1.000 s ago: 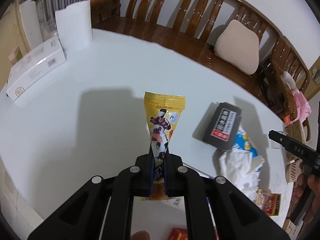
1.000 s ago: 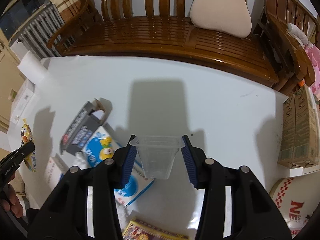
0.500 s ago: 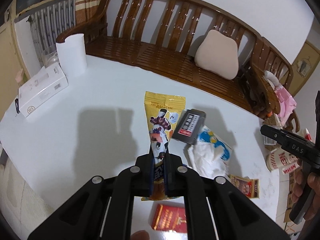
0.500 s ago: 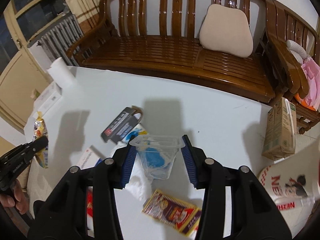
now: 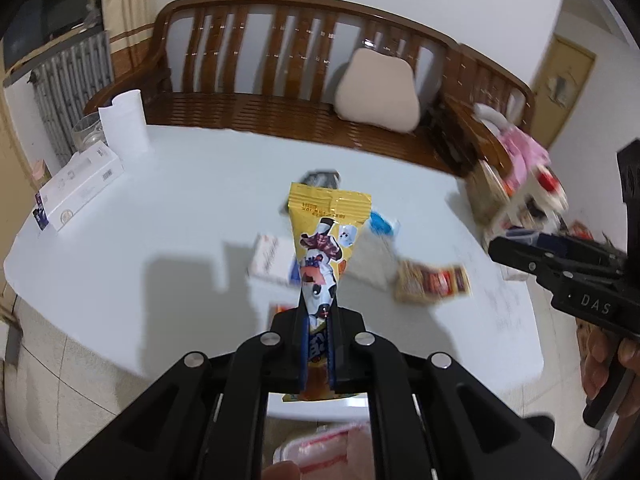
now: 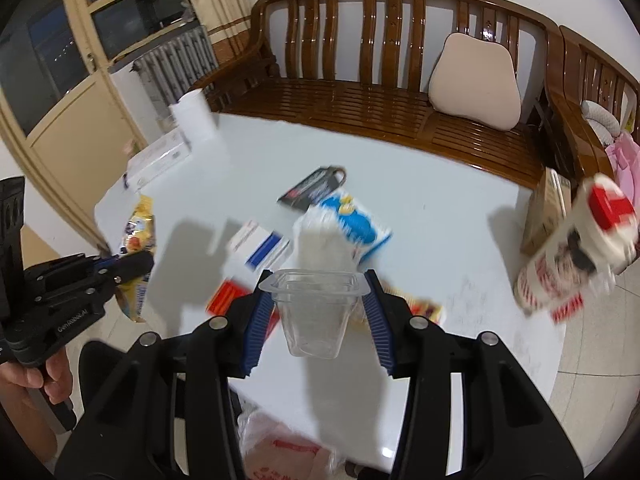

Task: Collect trash
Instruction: 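Carry the wrapper and cup with both tools down to the white plastic bag, then open both tools to drop the wrapper and cup into the bag, then raise both open tools back over the table toward the remaining items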

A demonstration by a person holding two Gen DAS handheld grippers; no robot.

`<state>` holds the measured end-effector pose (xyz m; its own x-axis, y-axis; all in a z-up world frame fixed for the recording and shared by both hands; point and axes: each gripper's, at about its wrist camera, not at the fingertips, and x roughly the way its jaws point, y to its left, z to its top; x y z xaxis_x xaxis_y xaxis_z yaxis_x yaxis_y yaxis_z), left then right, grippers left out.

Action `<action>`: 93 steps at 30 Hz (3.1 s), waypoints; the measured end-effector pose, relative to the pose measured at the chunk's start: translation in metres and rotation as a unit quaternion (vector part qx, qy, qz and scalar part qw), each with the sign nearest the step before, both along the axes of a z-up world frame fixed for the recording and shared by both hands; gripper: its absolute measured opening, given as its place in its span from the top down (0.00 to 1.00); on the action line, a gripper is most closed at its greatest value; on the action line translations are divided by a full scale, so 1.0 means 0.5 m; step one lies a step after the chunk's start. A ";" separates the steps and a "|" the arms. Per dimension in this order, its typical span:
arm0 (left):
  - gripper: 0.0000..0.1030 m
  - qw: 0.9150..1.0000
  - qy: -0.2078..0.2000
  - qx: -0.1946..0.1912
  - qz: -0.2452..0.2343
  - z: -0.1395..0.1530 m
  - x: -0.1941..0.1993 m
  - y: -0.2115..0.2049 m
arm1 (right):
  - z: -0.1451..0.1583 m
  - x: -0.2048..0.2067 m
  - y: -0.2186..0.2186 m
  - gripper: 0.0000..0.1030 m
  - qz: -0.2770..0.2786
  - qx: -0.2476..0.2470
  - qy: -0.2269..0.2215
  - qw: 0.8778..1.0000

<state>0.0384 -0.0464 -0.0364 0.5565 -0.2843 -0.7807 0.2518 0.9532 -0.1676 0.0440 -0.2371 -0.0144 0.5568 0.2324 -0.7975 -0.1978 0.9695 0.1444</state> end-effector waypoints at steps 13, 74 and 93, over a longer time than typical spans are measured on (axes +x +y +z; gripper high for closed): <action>0.93 0.995 0.072 0.009 -0.064 -0.166 -0.238 -0.023 | -0.113 -0.274 0.062 0.58 0.026 -0.001 0.031 0.999; 0.09 0.961 0.273 0.032 -0.043 -0.592 -0.378 -0.038 | -0.574 -0.369 0.103 0.21 -0.026 0.042 0.228 0.972; 0.08 0.988 0.146 0.023 -0.033 -0.371 -0.312 0.002 | -0.320 -0.358 0.075 0.12 0.001 -0.002 0.109 0.994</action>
